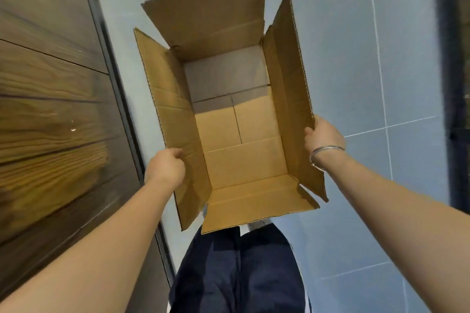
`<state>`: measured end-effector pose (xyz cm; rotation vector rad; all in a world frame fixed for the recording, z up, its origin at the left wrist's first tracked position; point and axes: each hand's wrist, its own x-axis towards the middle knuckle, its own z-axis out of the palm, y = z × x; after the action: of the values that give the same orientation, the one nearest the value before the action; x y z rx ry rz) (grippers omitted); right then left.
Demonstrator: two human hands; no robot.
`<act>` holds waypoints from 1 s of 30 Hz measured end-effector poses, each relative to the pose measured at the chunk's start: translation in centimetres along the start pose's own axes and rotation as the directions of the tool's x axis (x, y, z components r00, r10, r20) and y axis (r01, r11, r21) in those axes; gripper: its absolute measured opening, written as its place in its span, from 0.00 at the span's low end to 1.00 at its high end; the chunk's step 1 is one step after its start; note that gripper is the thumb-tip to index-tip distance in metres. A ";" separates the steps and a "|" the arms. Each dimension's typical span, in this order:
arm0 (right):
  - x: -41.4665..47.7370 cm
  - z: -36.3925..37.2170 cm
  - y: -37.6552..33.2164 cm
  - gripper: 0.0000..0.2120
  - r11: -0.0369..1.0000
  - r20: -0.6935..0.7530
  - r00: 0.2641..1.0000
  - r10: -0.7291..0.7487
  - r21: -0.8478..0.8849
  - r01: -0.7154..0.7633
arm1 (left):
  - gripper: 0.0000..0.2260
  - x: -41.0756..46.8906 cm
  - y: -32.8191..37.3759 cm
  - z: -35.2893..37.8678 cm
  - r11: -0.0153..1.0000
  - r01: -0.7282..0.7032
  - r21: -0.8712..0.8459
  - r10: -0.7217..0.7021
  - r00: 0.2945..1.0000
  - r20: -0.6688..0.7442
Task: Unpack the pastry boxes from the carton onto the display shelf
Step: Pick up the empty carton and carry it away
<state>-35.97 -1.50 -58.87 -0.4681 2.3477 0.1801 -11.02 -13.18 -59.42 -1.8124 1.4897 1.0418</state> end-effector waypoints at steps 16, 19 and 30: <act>-17.4 -29.5 -9.1 0.17 0.934 -0.266 0.960 -0.085 0.315 0.170 | 0.24 -19.7 9.1 -27.9 0.956 -0.281 -0.078 0.244 0.917 -0.317; -16.8 -34.0 -9.3 0.16 0.936 -0.321 0.945 -0.061 0.310 0.166 | 0.22 -20.8 12.6 -31.1 0.934 -0.337 -0.116 0.284 0.901 -0.328; -6.3 -50.0 -10.2 0.18 0.921 -0.333 0.943 -0.016 0.361 0.143 | 0.23 -20.1 32.3 -39.4 0.896 -0.429 -0.113 0.381 0.875 -0.297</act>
<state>-59.58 -22.15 -18.08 -0.4231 2.5917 -0.4215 -35.73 -41.76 -19.78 -1.8607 2.0713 1.1898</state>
